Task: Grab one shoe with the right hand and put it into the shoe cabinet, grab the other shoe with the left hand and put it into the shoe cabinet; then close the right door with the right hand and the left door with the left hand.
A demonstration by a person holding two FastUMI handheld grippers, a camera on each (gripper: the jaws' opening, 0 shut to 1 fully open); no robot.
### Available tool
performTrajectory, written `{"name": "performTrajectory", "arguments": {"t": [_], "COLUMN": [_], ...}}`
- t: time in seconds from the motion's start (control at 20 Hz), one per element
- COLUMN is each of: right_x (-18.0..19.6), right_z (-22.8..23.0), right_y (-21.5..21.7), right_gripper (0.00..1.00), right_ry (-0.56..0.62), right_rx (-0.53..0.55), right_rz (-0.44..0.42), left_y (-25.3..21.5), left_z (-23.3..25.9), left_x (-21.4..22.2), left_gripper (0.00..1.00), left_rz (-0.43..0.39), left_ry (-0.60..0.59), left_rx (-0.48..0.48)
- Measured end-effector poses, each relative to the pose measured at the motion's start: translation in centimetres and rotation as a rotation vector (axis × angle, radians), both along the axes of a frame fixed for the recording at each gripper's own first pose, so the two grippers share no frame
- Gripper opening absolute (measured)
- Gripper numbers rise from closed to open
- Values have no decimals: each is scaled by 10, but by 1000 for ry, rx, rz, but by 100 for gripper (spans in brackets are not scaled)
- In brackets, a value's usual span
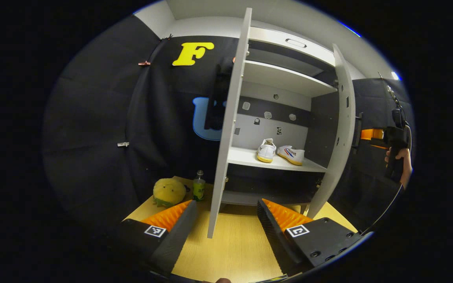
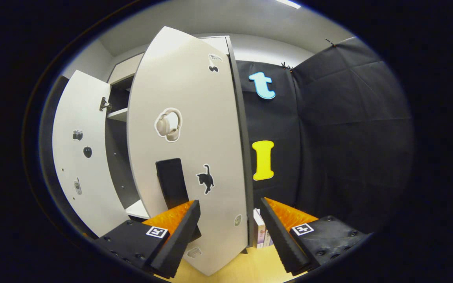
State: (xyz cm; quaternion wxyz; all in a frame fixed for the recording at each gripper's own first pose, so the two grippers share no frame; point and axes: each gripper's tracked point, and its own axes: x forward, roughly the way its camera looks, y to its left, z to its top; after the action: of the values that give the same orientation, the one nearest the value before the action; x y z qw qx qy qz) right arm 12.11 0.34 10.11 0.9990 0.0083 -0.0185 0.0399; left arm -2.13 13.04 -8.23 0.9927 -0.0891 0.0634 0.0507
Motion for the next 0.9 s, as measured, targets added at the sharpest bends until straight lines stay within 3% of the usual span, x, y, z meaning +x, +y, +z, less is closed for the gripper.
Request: {"name": "performTrajectory", "arguments": {"t": [0.25, 0.55, 0.9], "right_x": [-21, -57, -85], "right_z": [-21, -81, -129], "right_y": [28, 34, 25], "right_gripper": [98, 98, 98], "right_ry": [-4, 100, 216], "right_rx": [-20, -21, 8], "right_rz": [9, 16, 5], "left_y": [37, 91, 143], "left_z": [-4, 10, 78], "left_x": [-11, -6, 27], "left_gripper": [95, 95, 95], "left_rz": [31, 90, 125], "left_ry": [-6, -17, -88], "left_rx": [19, 4, -7]}}
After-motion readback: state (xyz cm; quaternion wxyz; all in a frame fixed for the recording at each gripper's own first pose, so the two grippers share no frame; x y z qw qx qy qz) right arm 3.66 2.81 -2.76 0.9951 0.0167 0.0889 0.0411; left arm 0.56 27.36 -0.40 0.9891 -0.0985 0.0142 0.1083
